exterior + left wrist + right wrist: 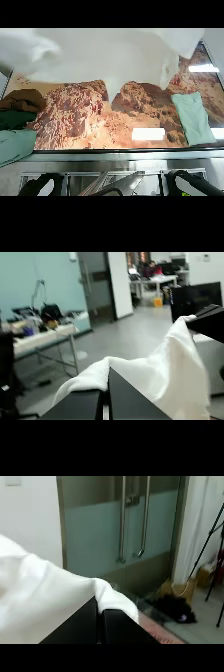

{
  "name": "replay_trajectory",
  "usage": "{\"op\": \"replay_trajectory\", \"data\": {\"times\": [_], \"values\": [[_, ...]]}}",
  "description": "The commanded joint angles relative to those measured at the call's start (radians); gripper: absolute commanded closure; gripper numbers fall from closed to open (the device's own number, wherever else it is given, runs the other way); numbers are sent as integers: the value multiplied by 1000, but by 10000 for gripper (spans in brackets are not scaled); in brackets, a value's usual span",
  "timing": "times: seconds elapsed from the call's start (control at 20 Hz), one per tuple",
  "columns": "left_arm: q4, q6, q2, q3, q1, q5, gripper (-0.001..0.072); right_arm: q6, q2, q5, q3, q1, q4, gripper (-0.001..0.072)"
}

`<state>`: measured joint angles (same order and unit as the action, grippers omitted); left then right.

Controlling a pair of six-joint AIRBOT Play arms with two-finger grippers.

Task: Fold the shirts.

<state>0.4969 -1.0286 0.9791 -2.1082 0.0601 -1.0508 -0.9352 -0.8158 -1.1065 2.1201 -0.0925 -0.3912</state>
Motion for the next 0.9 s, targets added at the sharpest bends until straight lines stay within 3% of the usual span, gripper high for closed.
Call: {"op": "replay_trajectory", "data": {"times": [0.0, 0.2, 0.4, 0.5, 0.65, 0.75, 0.85], "values": [[117, 34, -190, 124, 1, 171, 698, 73, 37, 31, 85, -12, -8, 694], [136, 38, -209, 333, 0, 121, 696, 75, -49, -14, 32, -14, -3, 694], [138, 14, -29, 513, 0, -37, 695, 89, -216, -54, -182, 9, 44, 694], [138, 29, 106, 628, 0, -7, 695, 142, -339, -50, -269, 32, 43, 693], [130, 122, 356, 767, -2, 172, 695, 170, -586, 39, -315, 78, -22, 693], [131, 161, 581, 753, -2, 231, 695, 180, -758, 130, -315, 98, -23, 689], [130, 161, 788, 642, 9, 197, 692, 180, -887, 229, -314, 104, -7, 679]]}}
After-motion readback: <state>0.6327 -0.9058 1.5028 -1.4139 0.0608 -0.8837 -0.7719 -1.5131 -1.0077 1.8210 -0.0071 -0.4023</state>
